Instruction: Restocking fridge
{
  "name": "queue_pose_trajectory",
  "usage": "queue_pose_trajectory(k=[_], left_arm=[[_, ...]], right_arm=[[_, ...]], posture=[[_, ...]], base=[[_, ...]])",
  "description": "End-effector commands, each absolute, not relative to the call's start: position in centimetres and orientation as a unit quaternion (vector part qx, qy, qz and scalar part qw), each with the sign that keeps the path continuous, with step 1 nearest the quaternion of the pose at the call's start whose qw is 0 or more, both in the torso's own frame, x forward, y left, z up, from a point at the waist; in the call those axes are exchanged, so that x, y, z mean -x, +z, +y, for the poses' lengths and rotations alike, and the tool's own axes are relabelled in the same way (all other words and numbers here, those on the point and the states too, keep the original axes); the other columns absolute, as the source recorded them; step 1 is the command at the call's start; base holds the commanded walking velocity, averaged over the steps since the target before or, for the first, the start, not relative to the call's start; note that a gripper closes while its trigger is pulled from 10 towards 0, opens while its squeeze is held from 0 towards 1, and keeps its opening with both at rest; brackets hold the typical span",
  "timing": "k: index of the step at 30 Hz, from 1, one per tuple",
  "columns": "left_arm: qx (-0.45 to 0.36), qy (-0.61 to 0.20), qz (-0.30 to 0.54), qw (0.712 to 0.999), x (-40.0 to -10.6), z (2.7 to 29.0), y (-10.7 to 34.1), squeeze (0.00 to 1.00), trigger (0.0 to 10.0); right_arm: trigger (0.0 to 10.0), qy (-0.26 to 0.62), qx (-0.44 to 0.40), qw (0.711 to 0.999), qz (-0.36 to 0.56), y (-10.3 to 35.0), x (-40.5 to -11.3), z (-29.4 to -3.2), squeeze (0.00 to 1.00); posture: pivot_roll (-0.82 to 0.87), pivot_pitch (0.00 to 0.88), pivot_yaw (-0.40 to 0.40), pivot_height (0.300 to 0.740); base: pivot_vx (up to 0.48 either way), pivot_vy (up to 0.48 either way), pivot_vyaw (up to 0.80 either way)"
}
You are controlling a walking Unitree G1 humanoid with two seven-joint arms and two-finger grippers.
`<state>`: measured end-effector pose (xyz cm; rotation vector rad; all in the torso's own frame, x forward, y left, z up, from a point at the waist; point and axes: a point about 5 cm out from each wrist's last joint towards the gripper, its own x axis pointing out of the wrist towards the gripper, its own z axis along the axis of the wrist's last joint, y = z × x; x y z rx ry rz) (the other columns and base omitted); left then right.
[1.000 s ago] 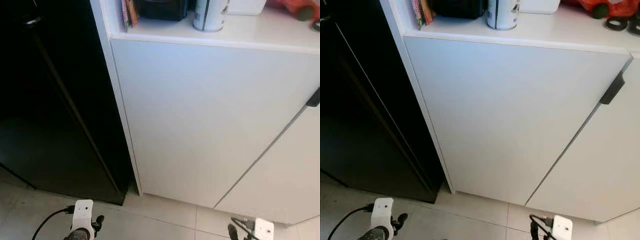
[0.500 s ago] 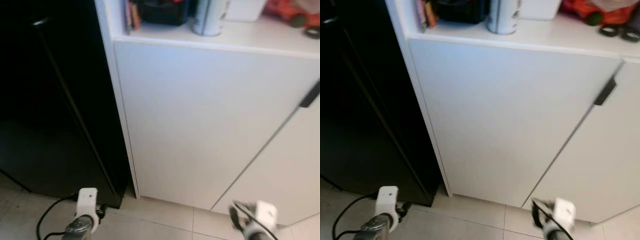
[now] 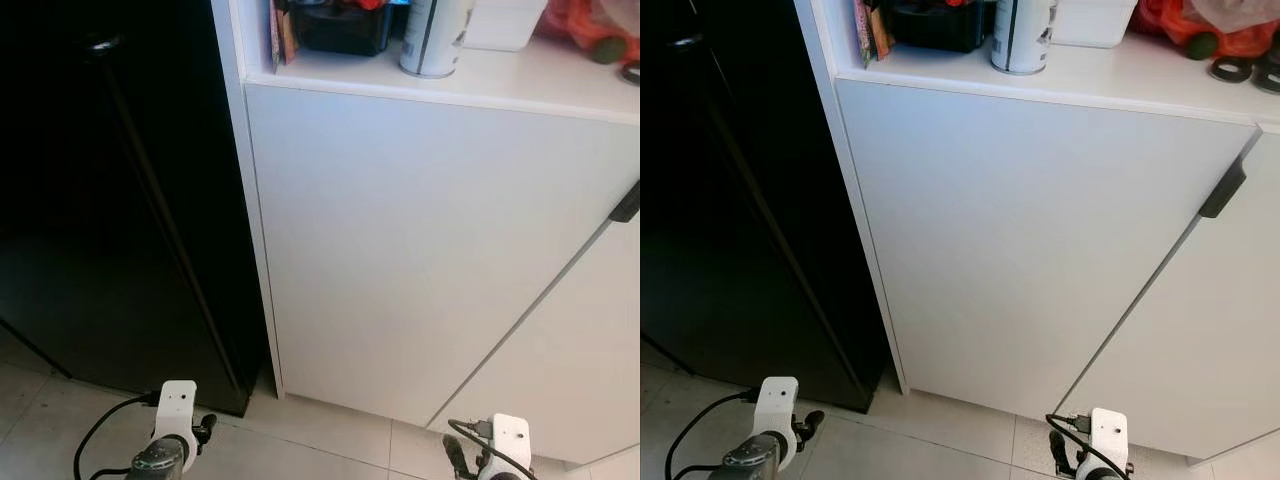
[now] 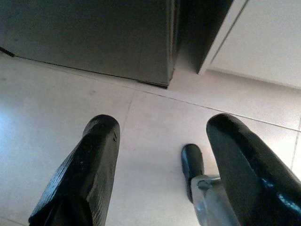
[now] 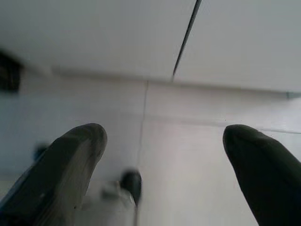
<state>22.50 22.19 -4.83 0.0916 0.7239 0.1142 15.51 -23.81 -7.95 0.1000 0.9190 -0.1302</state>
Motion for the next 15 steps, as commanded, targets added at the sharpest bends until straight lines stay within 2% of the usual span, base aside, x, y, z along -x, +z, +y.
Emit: queue_pose_trajectory(k=[1, 3, 4, 5, 6, 7, 11, 13, 15], left_arm=[[-0.052, 0.071, 0.317, 0.944, -23.0, 23.3, -3.8, 0.00, 10.0], [-0.052, 0.075, 0.287, 0.954, -23.6, 23.7, -2.9, 0.00, 10.0], [-0.052, 0.075, 0.287, 0.954, -23.6, 23.7, -2.9, 0.00, 10.0], [-0.060, 0.074, 0.237, 0.967, -24.5, 24.3, -1.1, 0.00, 10.0], [-0.060, 0.074, 0.237, 0.967, -24.5, 24.3, -1.1, 0.00, 10.0], [-0.068, 0.076, 0.198, 0.975, -25.1, 24.7, 0.5, 0.00, 10.0], [-0.071, 0.082, 0.146, 0.983, -25.5, 25.1, 2.9, 0.00, 10.0], [-0.074, 0.077, 0.118, 0.987, -25.6, 25.0, 4.2, 0.00, 10.0], [-0.088, 0.072, 0.096, 0.989, -25.2, 24.9, 5.3, 0.00, 10.0]], right_arm=[[10.0, -0.065, -0.037, 0.896, 0.438, -7.8, -14.9, -24.3, 0.00], [10.0, -0.087, -0.070, 0.925, 0.362, -6.5, -16.1, -24.8, 0.00], [10.0, -0.087, -0.070, 0.925, 0.362, -6.5, -16.1, -24.8, 0.00], [10.0, -0.090, -0.078, 0.957, 0.266, -3.9, -17.2, -25.3, 0.00], [10.0, -0.090, -0.078, 0.957, 0.266, -3.9, -17.2, -25.3, 0.00], [10.0, -0.083, -0.074, 0.970, 0.214, -2.0, -17.6, -25.5, 0.00], [10.0, -0.097, -0.077, 0.978, 0.167, 0.1, -17.7, -25.9, 0.00], [10.0, -0.116, -0.085, 0.976, 0.163, -1.7, -18.6, -24.4, 0.00], [10.0, -0.133, -0.090, 0.978, 0.137, -1.7, -18.4, -23.8, 0.00]], posture=[[0.04, 0.066, 0.007, 0.740], [0.04, 0.078, 0.012, 0.740], [0.04, 0.078, 0.012, 0.740], [0.04, 0.090, 0.018, 0.740], [0.04, 0.090, 0.018, 0.740], [0.04, 0.100, 0.021, 0.740], [0.04, 0.109, 0.024, 0.740], [0.04, 0.113, 0.023, 0.740], [0.03, 0.122, 0.021, 0.740]], base=[[0.000, 0.000, 0.00], [0.000, 0.000, 0.00], [0.000, 0.000, 0.00], [0.000, 0.000, 0.00], [0.000, 0.000, 0.00], [0.000, 0.000, 0.00], [0.000, 0.000, 0.00], [0.000, 0.000, 0.00], [0.000, 0.000, 0.00]])
